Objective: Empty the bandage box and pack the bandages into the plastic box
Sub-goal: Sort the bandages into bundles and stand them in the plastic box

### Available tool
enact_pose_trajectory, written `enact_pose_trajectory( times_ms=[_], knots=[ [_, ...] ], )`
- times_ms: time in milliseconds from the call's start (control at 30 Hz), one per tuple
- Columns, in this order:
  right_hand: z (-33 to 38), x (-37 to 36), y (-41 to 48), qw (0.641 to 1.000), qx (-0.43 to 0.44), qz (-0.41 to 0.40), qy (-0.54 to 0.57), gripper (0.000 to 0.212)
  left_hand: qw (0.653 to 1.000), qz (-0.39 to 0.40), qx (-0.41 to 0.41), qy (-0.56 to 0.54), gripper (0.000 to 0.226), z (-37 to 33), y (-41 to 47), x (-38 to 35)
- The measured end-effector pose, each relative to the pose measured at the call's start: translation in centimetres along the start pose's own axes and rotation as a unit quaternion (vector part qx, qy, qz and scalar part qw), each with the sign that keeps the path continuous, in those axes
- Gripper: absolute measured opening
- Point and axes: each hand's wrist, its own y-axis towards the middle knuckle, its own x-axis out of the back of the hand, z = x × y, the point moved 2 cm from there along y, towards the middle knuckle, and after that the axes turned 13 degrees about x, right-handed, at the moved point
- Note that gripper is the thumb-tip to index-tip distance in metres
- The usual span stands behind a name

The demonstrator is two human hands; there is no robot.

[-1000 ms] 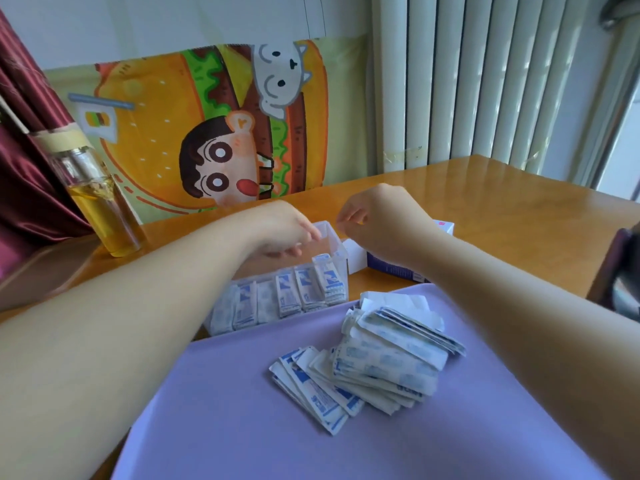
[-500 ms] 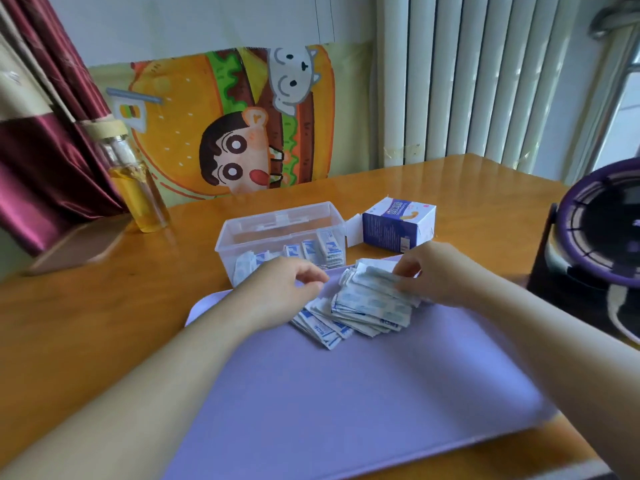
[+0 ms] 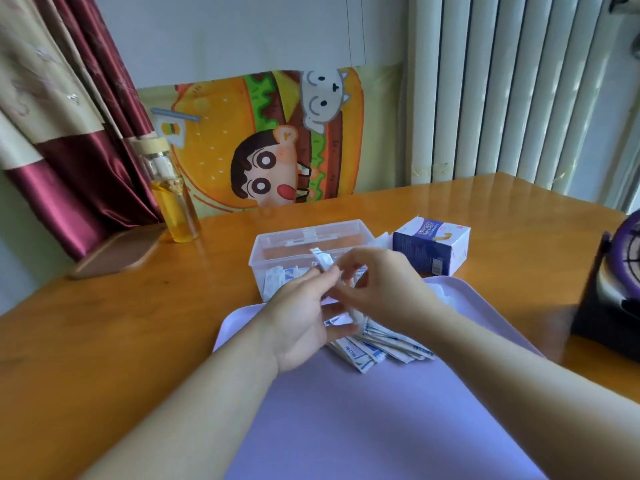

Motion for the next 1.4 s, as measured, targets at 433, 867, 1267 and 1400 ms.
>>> enact_pose_trajectory(
  times_ms=[433, 867, 1267, 1400],
  knots=[
    [-3.4, -2.7, 0.0, 0.97, -0.125, 0.015, 0.206, 0.04, 0.998, -0.066, -0.011, 0.007, 0.021, 1.5, 2.3, 4.7],
    [-4.1, -2.6, -0.8, 0.885, -0.2, 0.0, 0.421, 0.019, 0.988, -0.12, -0.064, 0.076, 0.018, 1.2, 1.4, 5.4],
    [0.7, -3.9, 1.9, 0.977, -0.053, 0.208, 0.018, 0.064, 0.97, -0.211, -0.098, 0.075, 0.014, -0.8, 0.2, 9.3],
    [0.7, -4.6, 3.5, 0.976, -0.092, 0.116, 0.16, 0.028, 0.982, -0.157, -0.056, 0.088, 0.019, -0.2, 0.3, 8.6]
  ],
)
